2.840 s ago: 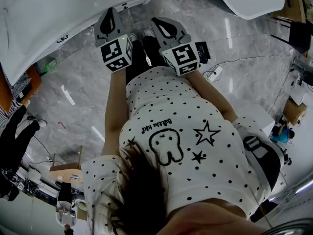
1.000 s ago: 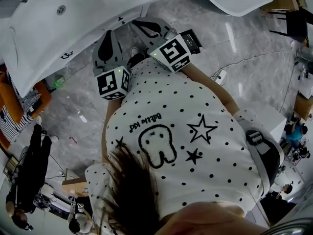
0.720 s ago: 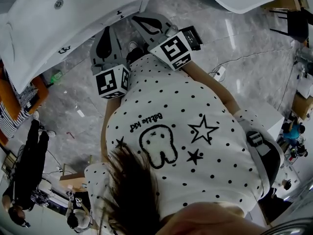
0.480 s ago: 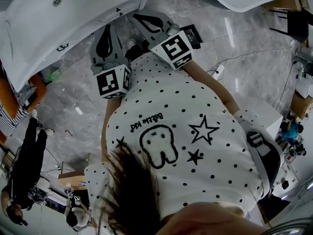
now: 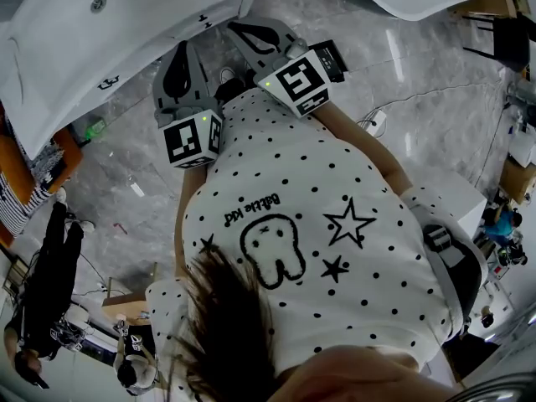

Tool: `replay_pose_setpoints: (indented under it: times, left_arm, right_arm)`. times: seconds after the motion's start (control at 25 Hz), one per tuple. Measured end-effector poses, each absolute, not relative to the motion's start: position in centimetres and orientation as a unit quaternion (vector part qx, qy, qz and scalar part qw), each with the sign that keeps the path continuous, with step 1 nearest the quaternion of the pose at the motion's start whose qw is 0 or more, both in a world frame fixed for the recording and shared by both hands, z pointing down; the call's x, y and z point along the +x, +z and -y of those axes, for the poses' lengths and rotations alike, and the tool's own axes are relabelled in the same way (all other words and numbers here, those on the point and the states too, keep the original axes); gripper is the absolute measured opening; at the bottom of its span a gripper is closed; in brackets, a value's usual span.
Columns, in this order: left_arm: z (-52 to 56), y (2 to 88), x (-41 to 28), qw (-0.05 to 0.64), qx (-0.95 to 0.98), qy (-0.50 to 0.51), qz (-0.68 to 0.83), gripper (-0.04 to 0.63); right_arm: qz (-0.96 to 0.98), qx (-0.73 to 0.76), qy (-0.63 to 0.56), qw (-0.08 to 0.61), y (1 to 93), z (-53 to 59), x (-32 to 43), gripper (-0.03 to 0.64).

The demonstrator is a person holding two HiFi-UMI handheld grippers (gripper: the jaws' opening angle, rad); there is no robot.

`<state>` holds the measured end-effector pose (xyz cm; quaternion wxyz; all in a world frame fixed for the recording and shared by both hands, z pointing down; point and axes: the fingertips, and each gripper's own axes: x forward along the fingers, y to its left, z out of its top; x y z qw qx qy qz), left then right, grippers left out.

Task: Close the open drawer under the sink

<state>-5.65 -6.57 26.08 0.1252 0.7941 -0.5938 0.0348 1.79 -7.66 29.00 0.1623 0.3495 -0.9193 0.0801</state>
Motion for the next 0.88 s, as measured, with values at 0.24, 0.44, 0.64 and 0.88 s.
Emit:
replay_pose_setpoints:
  times: [0.24, 0.44, 0.64, 0.88]
  left_arm:
    - [7.01, 25.71, -5.28, 0.117, 0.798, 0.034, 0.59, 0.005]
    - [7.26, 25.48, -5.19, 0.114, 0.798, 0.031, 0.591, 0.005]
    - [7.48, 25.34, -4.94, 0.112, 0.8, 0.026, 0.589, 0.005]
    - [7.38, 25.4, -4.84, 0.114, 0.801, 0.025, 0.587, 0.005]
  right_arm:
    - [0.92, 0.351, 0.076, 0.159, 28.75, 8.04, 1.92, 0.015]
    - [0.921, 0.349, 0.07, 0.159, 28.6, 8.2, 1.91, 0.015]
    - [0.92, 0.351, 0.067, 0.16, 28.58, 8.38, 2.21, 0.015]
    - [0.92, 0.353, 0.066, 0.158, 28.51, 8.29, 2.32, 0.015]
